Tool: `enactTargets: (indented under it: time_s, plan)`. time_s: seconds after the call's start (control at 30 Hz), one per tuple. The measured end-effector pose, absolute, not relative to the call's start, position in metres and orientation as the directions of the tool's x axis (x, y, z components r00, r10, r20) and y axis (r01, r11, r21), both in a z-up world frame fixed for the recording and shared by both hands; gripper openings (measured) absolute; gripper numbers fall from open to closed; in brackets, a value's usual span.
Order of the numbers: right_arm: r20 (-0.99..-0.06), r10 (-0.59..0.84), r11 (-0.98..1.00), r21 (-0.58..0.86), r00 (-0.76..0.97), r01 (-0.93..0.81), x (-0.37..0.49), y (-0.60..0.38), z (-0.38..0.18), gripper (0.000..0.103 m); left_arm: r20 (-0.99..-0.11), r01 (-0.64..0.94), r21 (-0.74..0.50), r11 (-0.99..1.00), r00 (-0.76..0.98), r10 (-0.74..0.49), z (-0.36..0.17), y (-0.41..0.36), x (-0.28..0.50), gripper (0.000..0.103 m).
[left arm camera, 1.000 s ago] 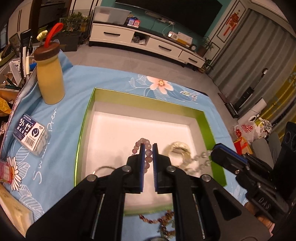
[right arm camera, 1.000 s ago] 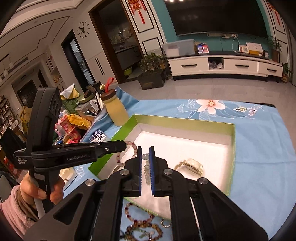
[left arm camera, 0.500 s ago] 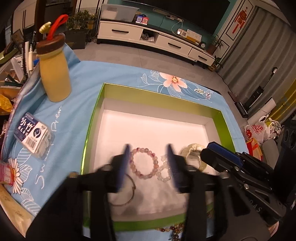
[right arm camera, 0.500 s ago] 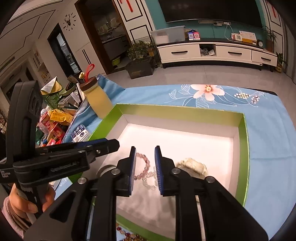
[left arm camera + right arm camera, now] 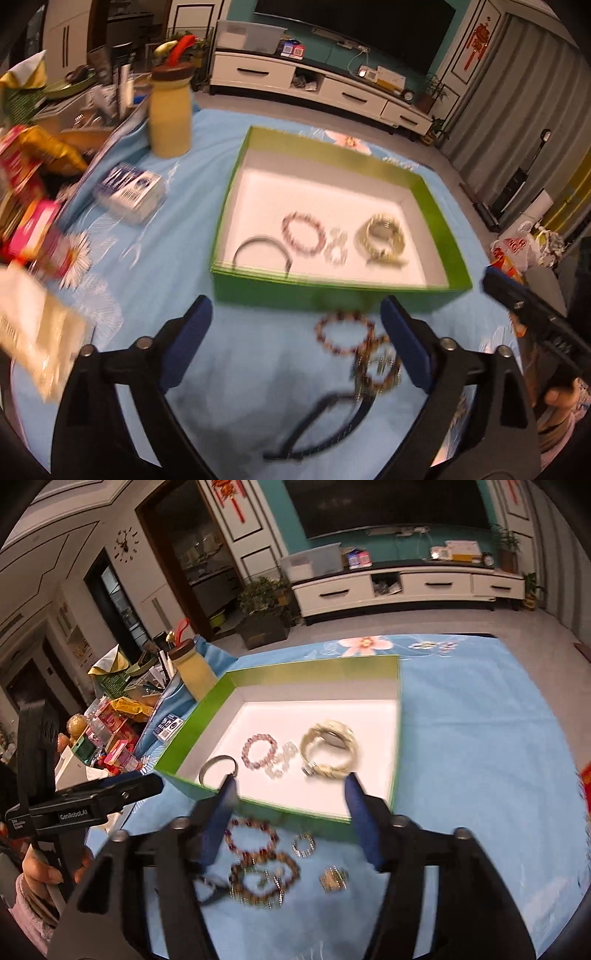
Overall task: Organize jewelry
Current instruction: 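Withdraw both open tools from the green box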
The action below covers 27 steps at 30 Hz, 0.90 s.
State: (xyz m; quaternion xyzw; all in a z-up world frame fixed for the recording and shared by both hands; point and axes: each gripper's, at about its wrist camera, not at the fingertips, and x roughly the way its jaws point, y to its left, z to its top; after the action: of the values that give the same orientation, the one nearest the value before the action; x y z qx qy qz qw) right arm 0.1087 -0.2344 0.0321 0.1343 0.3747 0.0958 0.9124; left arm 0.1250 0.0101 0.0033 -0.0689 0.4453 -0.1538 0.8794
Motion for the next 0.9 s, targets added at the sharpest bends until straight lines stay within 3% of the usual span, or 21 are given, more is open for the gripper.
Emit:
enactTargets:
  time_s: [0.43,0.9]
  plan:
    - [-0.706,0.220,0.954,0.298,0.673,0.002,0.018,-0.220,0.025,0.092,-0.816,0.205,-0.210,0.956,0.502,-0.287,-0.010,0.018,0.029,0.101]
    - [-0.695,0.191,0.945,0.321,0.693,0.061,-0.053,-0.216,0.024,0.094,-0.811,0.259,-0.197,0.946,0.499,-0.306,-0.003,0.013,-0.033,0.101]
